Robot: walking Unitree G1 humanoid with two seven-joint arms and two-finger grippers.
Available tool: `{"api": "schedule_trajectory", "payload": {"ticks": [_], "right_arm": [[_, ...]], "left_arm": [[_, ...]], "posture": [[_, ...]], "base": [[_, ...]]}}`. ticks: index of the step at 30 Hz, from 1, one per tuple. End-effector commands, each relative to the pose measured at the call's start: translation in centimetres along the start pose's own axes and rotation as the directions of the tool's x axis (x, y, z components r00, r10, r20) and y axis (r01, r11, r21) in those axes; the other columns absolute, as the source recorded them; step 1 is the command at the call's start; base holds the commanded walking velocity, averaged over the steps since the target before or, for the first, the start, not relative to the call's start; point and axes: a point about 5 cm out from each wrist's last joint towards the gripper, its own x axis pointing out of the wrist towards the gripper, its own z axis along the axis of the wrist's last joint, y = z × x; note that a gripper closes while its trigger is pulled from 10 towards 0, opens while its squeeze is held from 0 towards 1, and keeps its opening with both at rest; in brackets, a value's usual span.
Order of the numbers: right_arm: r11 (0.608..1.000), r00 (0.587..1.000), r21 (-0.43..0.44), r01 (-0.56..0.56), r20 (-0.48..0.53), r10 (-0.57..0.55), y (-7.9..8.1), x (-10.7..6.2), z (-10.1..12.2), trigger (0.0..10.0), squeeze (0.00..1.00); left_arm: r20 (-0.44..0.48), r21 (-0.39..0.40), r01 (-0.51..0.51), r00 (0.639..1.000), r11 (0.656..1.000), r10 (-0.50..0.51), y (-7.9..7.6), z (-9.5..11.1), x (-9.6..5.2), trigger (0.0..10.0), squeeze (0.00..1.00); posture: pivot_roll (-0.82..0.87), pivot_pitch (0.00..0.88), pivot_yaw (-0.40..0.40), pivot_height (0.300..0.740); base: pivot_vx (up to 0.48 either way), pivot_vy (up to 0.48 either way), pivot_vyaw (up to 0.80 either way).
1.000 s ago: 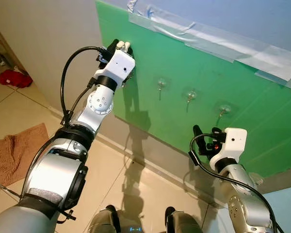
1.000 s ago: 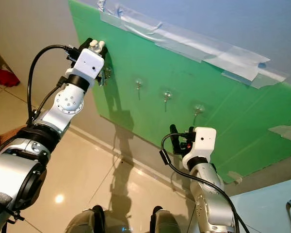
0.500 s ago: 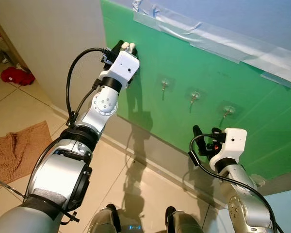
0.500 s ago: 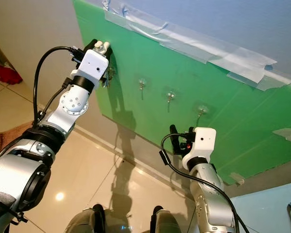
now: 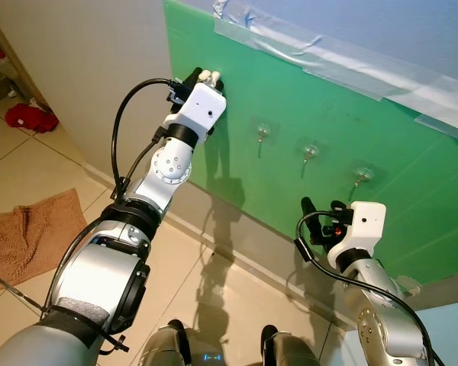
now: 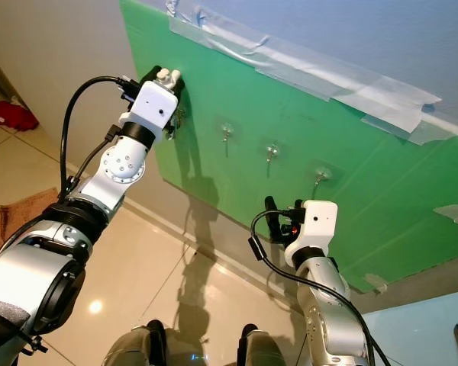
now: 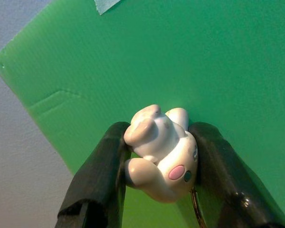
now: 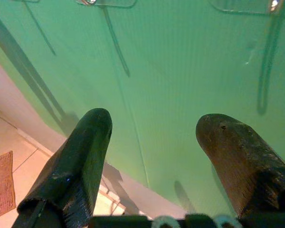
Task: Hang keys on a hook
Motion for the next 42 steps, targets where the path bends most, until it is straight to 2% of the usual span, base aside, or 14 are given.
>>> {"api": "schedule_trajectory", "payload": {"ticks": [1, 10, 14, 17, 23, 29, 30, 31, 32, 33, 34, 42], "right_arm": [[1.0, 1.0, -0.009, 0.021, -0.008, -0.021, -0.4, -0.5, -0.2, 10.0, 0.0], [1.0, 1.0, -0.01, 0.022, -0.012, -0.022, -0.3, -0.6, -0.4, 10.0, 0.0], [1.0, 1.0, -0.007, 0.023, -0.014, -0.023, -0.2, -0.7, -0.5, 10.0, 0.0], [1.0, 0.999, -0.003, 0.025, -0.02, -0.025, -0.1, -0.9, -0.6, 10.0, 0.0], [1.0, 0.999, -0.001, 0.026, -0.023, -0.026, 0.0, -1.0, -0.7, 10.0, 0.0], [0.999, 0.999, 0.0, 0.032, -0.026, -0.032, -0.1, -1.1, -0.8, 10.0, 0.0], [0.999, 0.999, 0.0, 0.033, -0.026, -0.033, -0.1, -1.2, -0.8, 10.0, 0.0], [0.999, 0.999, 0.0, 0.033, -0.026, -0.033, -0.1, -1.2, -0.8, 10.0, 0.0], [0.999, 0.999, 0.001, 0.034, -0.026, -0.034, -0.1, -1.2, -0.8, 10.0, 0.0], [0.999, 0.999, 0.001, 0.035, -0.026, -0.035, -0.1, -1.2, -0.8, 10.0, 0.0], [0.999, 0.999, 0.001, 0.036, -0.026, -0.036, -0.1, -1.2, -0.8, 10.0, 0.0], [0.999, 0.999, 0.001, 0.037, -0.026, -0.037, -0.1, -1.2, -0.8, 10.0, 0.0]], "left_arm": [[0.026, 0.005, 0.041, 0.999, 0.999, -0.041, -0.9, 0.6, 0.2, 0.0, 0.0], [0.003, 0.003, 0.064, 0.998, 0.998, -0.064, -1.5, 0.2, -0.1, 0.0, 0.0], [-0.025, 0.026, 0.078, 0.997, 0.997, -0.077, -1.5, -0.4, -0.3, 0.0, 0.0], [-0.058, 0.073, 0.114, 0.992, 0.991, -0.11, -1.7, -1.2, -0.7, 0.0, 0.0], [-0.135, 0.055, 0.153, 0.98, 0.987, -0.144, -2.2, -2.4, -1.4, 0.0, 0.0], [-0.162, 0.039, 0.146, 0.977, 0.988, -0.138, -2.3, -2.6, -1.4, 0.0, 0.0], [-0.161, 0.04, 0.144, 0.978, 0.989, -0.136, -2.3, -2.6, -1.3, 4.1, 0.0], [-0.159, 0.041, 0.143, 0.978, 0.989, -0.135, -2.3, -2.5, -1.3, 9.3, 0.0], [-0.151, 0.036, 0.129, 0.981, 0.991, -0.122, -2.1, -2.4, -1.3, 10.0, 0.05], [-0.146, 0.033, 0.119, 0.983, 0.992, -0.113, -2.0, -2.4, -1.2, 10.0, 0.05], [-0.14, 0.029, 0.112, 0.984, 0.993, -0.107, -1.9, -2.3, -1.1, 10.0, 1.0], [-0.125, 0.004, 0.1, 0.987, 0.995, -0.099, -1.7, -2.0, -0.9, 10.0, 1.0]], "posture": [[-0.27, 0.166, -0.014, 0.74], [-0.27, 0.173, -0.011, 0.74], [-0.27, 0.182, -0.009, 0.74], [-0.27, 0.19, -0.008, 0.74], [-0.27, 0.2, -0.008, 0.74], [-0.28, 0.203, -0.005, 0.74], [-0.28, 0.203, -0.005, 0.74], [-0.28, 0.203, -0.005, 0.74], [-0.28, 0.204, -0.004, 0.74], [-0.28, 0.204, -0.004, 0.74], [-0.28, 0.204, -0.004, 0.74], [-0.28, 0.205, -0.004, 0.74]], "base": [[0.0, 0.0, 0.0], [0.0, 0.0, 0.0], [0.0, 0.0, 0.0], [0.0, 0.0, 0.0], [0.0, 0.0, 0.0], [0.0, 0.0, 0.0], [0.0, 0.0, 0.0], [0.0, 0.0, 0.0], [0.0, 0.0, 0.0], [0.0, 0.0, 0.0], [0.0, 0.0, 0.0], [0.0, 0.0, 0.0]]}}
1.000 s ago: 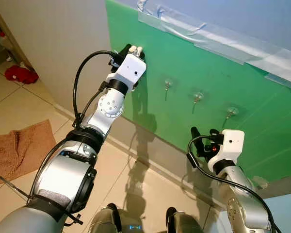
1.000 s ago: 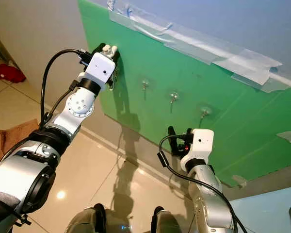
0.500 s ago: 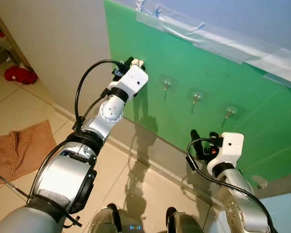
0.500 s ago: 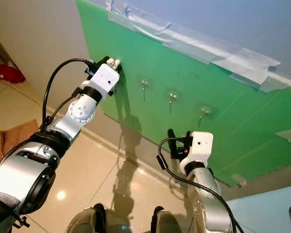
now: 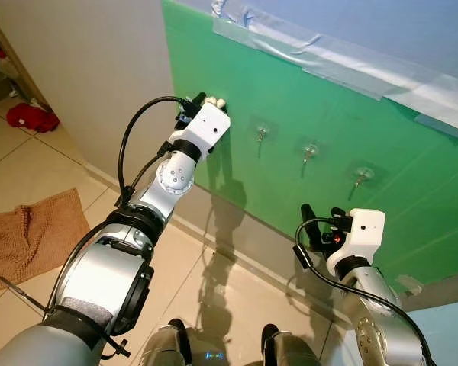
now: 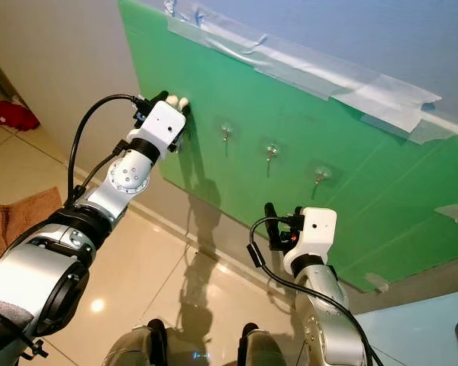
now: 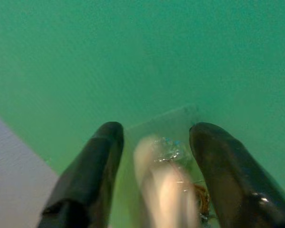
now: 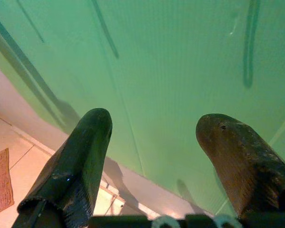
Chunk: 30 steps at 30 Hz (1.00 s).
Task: Hang keys on a hook
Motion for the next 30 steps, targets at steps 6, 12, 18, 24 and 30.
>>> {"api": "schedule_trajectory", "payload": {"ticks": [6, 12, 18, 24, 30], "right_arm": [[1.0, 1.0, -0.006, 0.012, -0.009, -0.012, -0.3, -0.3, -0.1, 10.0, 0.0], [1.0, 1.0, -0.007, 0.011, -0.009, -0.011, -0.3, -0.3, 0.0, 10.0, 0.0], [1.0, 1.0, -0.013, 0.017, 0.001, -0.017, -0.5, 0.0, 0.1, 10.0, 0.0], [0.999, 0.998, -0.035, 0.04, 0.039, -0.038, -1.0, 0.9, 1.0, 10.0, 0.0], [0.998, 0.999, -0.052, 0.019, 0.036, -0.017, -0.8, 1.9, 1.0, 10.0, 0.0]], "left_arm": [[0.018, -0.018, 0.008, 1.0, 1.0, -0.008, 0.0, 0.5, 0.3, 10.0, 1.0], [0.044, -0.102, 0.01, 0.999, 0.995, -0.006, -0.2, 1.1, 0.4, 10.0, 1.0], [-0.02, -0.394, 0.016, 0.999, 0.919, -0.026, -0.7, 0.5, 0.2, 10.0, 1.0], [-0.013, -0.558, 0.032, 0.999, 0.83, -0.047, -0.9, -0.4, -1.8, 10.0, 0.0], [0.014, -0.582, 0.161, 0.982, 0.797, -0.189, -3.3, -1.0, -6.3, 10.0, 0.0]], "posture": [[-0.28, 0.207, -0.005, 0.74], [-0.27, 0.202, -0.003, 0.74], [-0.26, 0.18, 0.004, 0.74], [-0.23, 0.149, 0.011, 0.74], [-0.17, 0.128, 0.006, 0.74]], "base": [[0.0, 0.0, 0.0], [0.0, 0.0, 0.0], [0.0, 0.0, 0.0], [0.0, 0.0, 0.0], [0.0, 0.0, 0.0]]}}
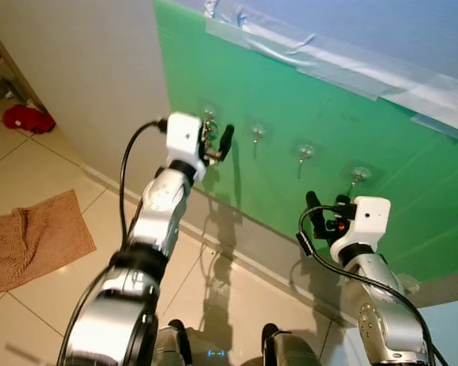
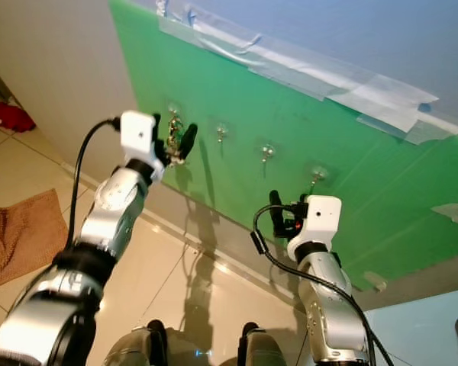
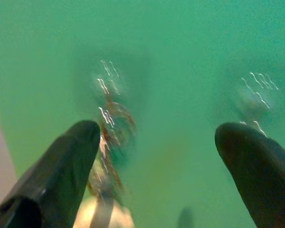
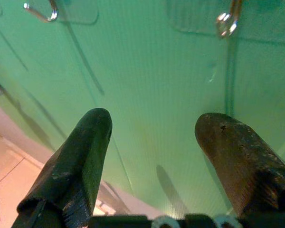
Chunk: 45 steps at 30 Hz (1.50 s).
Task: Hang keys on a hook
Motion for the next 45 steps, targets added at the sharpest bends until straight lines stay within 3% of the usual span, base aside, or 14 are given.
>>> {"api": "schedule_trajectory", "payload": {"ticks": [1, 4, 5, 7, 11, 12, 19, 29, 40, 45], "right_arm": [[1.0, 1.0, -0.02, 0.006, -0.005, -0.006, -0.3, 0.1, -0.2, 10.0, 0.0], [1.0, 1.0, -0.026, 0.003, -0.005, -0.003, -0.3, 0.3, -0.2, 10.0, 0.0], [0.999, 1.0, -0.033, -0.001, -0.007, 0.001, -0.2, 0.6, -0.2, 10.0, 0.0], [0.999, 1.0, -0.038, -0.001, -0.007, 0.001, -0.3, 0.8, -0.3, 10.0, 0.0], [0.999, 1.0, -0.039, 0.003, -0.006, -0.003, -0.3, 0.8, -0.5, 10.0, 0.0], [0.999, 1.0, -0.04, 0.003, -0.006, -0.004, -0.3, 0.8, -0.6, 10.0, 0.0], [0.999, 1.0, -0.04, 0.001, -0.001, -0.001, -0.1, 1.0, -0.6, 10.0, 0.0], [1.0, 1.0, -0.024, -0.003, 0.0, 0.003, -0.2, 1.1, -0.7, 10.0, 0.0], [1.0, 1.0, -0.023, -0.018, -0.013, 0.018, 0.1, 1.1, -1.0, 10.0, 0.0], [0.999, 1.0, -0.038, -0.016, -0.013, 0.016, 0.0, 1.0, -1.0, 10.0, 0.0]], "left_arm": [[-0.005, 0.009, 0.052, 0.999, 0.999, -0.051, -0.7, 0.1, -0.3, 10.0, 0.0], [-0.029, 0.024, 0.058, 0.998, 0.998, -0.057, -0.8, -0.4, -1.2, 10.0, 0.0], [-0.08, 0.077, 0.062, 0.995, 0.995, -0.056, -0.7, -1.5, -2.9, 10.0, 0.0], [-0.122, 0.148, 0.073, 0.991, 0.986, -0.055, -0.6, -2.7, -4.8, 10.0, 0.0], [-0.156, 0.169, 0.072, 0.987, 0.983, -0.046, -0.6, -3.8, -6.3, 10.0, 0.0], [-0.168, 0.127, 0.021, 0.986, 0.992, 0.001, -0.4, -4.1, -7.2, 10.0, 0.0], [-0.138, 0.128, -0.022, 0.99, 0.991, 0.04, -0.2, -2.7, -6.3, 10.0, 0.0], [-0.157, -0.016, -0.025, 0.987, 1.0, 0.022, -0.6, -2.4, -5.5, 10.0, 0.0], [-0.158, -0.03, -0.03, 0.987, 0.999, 0.025, -0.6, -2.1, -5.2, 10.0, 0.0], [-0.149, 0.005, -0.055, 0.987, 0.998, 0.055, -0.2, -1.9, -5.0, 10.0, 0.0]], "posture": [[-0.17, 0.128, 0.006, 0.74], [-0.15, 0.123, 0.006, 0.74], [-0.14, 0.12, 0.003, 0.74], [-0.12, 0.119, 0.002, 0.74], [-0.11, 0.115, 0.003, 0.74], [-0.11, 0.114, 0.001, 0.74], [-0.12, 0.109, 0.002, 0.74], [-0.13, 0.12, 0.001, 0.74], [-0.13, 0.125, 0.0, 0.74], [-0.13, 0.127, -0.002, 0.74]], "base": [[0.0, 0.0, 0.0], [0.0, 0.0, 0.0], [0.0, 0.0, 0.0], [0.0, 0.0, 0.0], [0.0, 0.0, 0.0], [0.0, 0.0, 0.0], [0.0, 0.0, 0.0], [-0.164, 0.036, 0.0], [-0.105, 0.436, -0.48], [0.0, 0.189, 0.0]]}}
